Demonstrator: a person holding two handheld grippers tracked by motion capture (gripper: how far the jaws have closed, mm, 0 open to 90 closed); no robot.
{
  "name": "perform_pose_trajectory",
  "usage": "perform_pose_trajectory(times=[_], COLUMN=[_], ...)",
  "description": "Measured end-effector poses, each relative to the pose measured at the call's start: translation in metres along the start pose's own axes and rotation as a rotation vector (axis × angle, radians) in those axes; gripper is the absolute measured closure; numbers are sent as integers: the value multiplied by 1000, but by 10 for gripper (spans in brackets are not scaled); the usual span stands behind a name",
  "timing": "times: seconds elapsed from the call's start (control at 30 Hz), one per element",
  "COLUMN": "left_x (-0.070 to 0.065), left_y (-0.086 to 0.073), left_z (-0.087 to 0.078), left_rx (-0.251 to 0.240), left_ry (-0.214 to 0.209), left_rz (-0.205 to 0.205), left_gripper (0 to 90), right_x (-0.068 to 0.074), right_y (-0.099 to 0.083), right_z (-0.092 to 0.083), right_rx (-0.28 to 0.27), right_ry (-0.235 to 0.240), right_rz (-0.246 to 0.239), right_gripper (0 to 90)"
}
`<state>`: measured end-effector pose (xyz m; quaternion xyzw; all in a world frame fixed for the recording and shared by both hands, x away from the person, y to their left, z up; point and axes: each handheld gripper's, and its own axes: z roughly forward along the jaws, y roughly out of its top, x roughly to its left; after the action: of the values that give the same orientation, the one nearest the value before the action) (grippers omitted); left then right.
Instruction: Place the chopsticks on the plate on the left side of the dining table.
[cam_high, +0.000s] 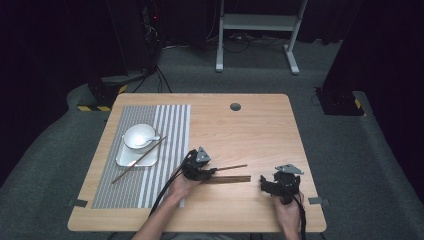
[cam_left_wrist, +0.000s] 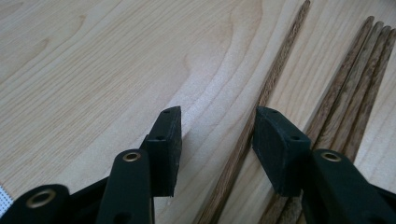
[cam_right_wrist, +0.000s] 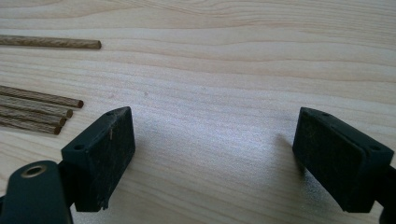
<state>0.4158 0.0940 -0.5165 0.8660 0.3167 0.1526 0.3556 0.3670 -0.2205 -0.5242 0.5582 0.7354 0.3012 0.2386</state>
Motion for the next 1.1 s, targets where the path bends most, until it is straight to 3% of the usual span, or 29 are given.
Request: perform_pose_trajectory(times=[0.7, 1.1], left_x=[4, 9], left_y=[9, 9], left_z=[9, 11], left_rx=[-4, -18], left_ry=[-18, -25], left_rz=[6, -17], left_gripper=[625, 689], right_x=[0, 0], right_y=[0, 0], right_z=[0, 0], right_rx=[0, 0], right_ry=[1, 0], right_rz=[0, 0], right_gripper=[127, 127])
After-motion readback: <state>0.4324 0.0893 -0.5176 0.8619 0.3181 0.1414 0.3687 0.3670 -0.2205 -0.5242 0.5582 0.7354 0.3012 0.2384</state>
